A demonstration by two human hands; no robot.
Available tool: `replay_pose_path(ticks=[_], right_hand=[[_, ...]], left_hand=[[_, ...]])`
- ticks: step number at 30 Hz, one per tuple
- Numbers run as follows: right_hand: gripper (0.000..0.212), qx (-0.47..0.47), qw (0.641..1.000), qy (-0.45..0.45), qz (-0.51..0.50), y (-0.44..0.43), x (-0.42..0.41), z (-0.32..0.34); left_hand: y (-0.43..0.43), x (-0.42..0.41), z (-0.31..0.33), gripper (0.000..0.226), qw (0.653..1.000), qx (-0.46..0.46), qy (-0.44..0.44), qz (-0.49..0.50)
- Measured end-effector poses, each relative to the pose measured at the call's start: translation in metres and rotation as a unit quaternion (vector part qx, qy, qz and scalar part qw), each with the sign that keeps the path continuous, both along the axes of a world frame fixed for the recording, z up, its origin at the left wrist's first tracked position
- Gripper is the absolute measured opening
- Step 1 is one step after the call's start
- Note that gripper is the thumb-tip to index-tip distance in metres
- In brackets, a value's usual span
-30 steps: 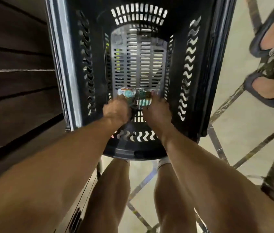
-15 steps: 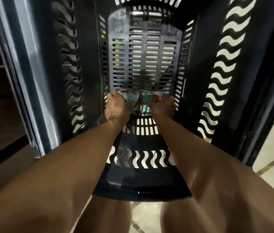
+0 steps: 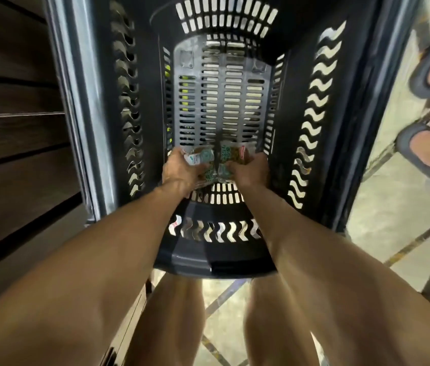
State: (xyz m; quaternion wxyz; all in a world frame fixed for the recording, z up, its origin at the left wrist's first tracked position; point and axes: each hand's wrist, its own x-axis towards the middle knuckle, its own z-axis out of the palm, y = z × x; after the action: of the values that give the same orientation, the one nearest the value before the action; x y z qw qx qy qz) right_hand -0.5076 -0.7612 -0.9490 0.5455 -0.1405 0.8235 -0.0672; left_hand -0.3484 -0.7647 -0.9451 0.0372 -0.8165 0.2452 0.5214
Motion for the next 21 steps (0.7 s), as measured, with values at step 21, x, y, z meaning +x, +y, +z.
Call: replay_pose_path(ticks=[21], right_hand=[[0.037,-0.128,0.952,-0.268,0.079,-0.085,-0.114,0.489]], left_hand=[[-0.051,-0.002,0.472,0.041,0.925,-0.166,0.219,0.261]])
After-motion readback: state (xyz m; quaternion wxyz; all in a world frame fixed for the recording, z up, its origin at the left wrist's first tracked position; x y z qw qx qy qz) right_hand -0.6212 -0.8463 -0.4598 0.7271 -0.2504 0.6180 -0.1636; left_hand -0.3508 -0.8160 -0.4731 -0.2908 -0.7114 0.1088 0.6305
